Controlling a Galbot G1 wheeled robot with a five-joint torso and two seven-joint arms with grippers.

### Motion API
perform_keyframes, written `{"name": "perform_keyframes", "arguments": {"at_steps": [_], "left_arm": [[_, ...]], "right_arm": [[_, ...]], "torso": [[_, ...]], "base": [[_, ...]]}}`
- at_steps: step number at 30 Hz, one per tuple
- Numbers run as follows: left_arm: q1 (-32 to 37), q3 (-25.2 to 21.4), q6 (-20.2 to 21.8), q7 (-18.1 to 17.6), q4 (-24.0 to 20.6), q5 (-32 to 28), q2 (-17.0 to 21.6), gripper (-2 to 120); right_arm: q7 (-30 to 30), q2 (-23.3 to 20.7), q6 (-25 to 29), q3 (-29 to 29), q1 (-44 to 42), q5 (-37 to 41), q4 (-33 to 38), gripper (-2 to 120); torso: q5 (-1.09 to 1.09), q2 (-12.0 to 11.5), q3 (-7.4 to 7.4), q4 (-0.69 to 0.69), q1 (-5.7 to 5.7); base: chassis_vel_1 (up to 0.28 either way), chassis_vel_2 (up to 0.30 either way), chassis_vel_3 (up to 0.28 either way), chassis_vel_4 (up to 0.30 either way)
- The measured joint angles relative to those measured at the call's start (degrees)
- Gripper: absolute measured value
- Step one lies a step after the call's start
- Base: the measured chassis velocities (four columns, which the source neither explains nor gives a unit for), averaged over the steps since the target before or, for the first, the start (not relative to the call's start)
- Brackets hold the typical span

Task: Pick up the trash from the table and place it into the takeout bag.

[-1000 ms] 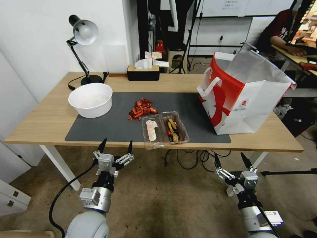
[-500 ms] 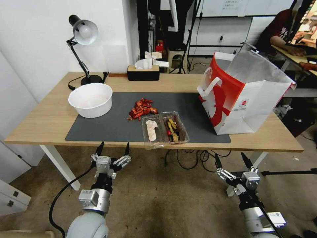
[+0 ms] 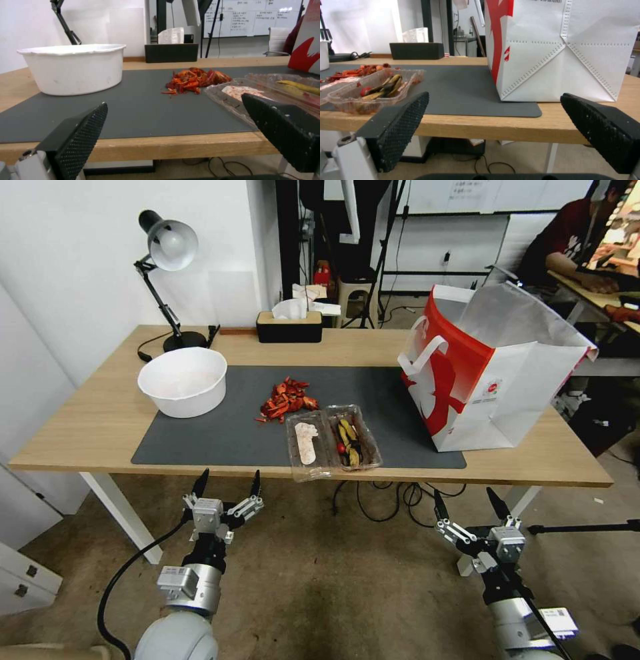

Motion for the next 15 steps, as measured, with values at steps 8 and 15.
{"name": "perform_keyframes", "arguments": {"at_steps": [8,15], "left_arm": [[-0.01,0.02,0.00,0.01,0.00,0.00,0.02,100],[-0.01,0.04,0.02,0.01,0.00,0.02,0.02,100]], "right_arm": [[0.00,0.00,0.00,-0.01,0.00,0.00,-0.01,100],[0.01,0.01,0.00,-0.01,0.00,0.01,-0.01,100]], "torso": [[0.00,0.00,0.00,0.00,0.00],[0.00,0.00,0.00,0.00,0.00]], "base": [[0.000,0.000,0.000,0.000],[0.000,0.000,0.000,0.000]]}}
